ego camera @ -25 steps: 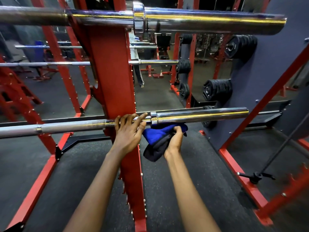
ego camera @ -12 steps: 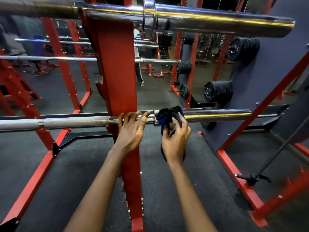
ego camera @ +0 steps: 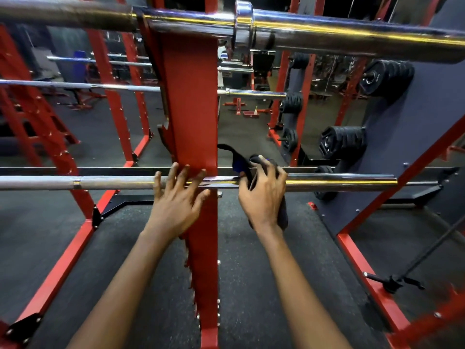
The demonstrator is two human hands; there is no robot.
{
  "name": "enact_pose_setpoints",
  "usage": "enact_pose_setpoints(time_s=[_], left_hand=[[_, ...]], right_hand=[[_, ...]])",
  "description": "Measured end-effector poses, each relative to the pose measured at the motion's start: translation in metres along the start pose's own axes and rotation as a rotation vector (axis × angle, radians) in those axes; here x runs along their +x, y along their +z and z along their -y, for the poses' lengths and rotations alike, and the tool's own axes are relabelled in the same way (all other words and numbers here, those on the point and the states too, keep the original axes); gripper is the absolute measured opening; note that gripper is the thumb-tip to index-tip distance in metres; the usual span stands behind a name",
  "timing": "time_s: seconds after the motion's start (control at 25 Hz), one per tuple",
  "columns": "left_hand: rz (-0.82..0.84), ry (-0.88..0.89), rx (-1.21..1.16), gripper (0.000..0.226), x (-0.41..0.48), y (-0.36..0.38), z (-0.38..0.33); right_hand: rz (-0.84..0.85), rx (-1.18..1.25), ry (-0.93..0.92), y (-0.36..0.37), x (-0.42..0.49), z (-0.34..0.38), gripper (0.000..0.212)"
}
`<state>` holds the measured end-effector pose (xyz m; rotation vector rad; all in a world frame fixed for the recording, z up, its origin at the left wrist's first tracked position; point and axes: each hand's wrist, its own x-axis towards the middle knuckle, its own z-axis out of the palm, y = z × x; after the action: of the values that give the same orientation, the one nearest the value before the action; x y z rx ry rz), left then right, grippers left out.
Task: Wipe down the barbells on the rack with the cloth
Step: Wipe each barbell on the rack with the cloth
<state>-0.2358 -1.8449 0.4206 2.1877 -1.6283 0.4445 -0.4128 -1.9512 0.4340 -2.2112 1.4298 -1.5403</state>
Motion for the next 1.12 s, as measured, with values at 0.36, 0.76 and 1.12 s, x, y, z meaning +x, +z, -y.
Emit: enact_pose_setpoints(time_s=[0.36, 0.76, 1.12], left_hand=[[-0.007, 0.071, -0.055, 0.06, -0.007, 0.008, 0.044], [-0.021, 0.069, -0.06, 0.056, -0.009, 0.001, 0.041], [-0.159, 0.073, -0.372, 0.044, -0.012, -0.015, 0.063]], right_hand=[[0.157, 0.022, -0.196, 0.001, -0.011, 0.018, 0.035], [0.099, -0.014, -0.244, 0.02, -0.012, 0.024, 0.034], [0.18, 0.115, -0.219, 0.023, -0.043, 0.039, 0.041]])
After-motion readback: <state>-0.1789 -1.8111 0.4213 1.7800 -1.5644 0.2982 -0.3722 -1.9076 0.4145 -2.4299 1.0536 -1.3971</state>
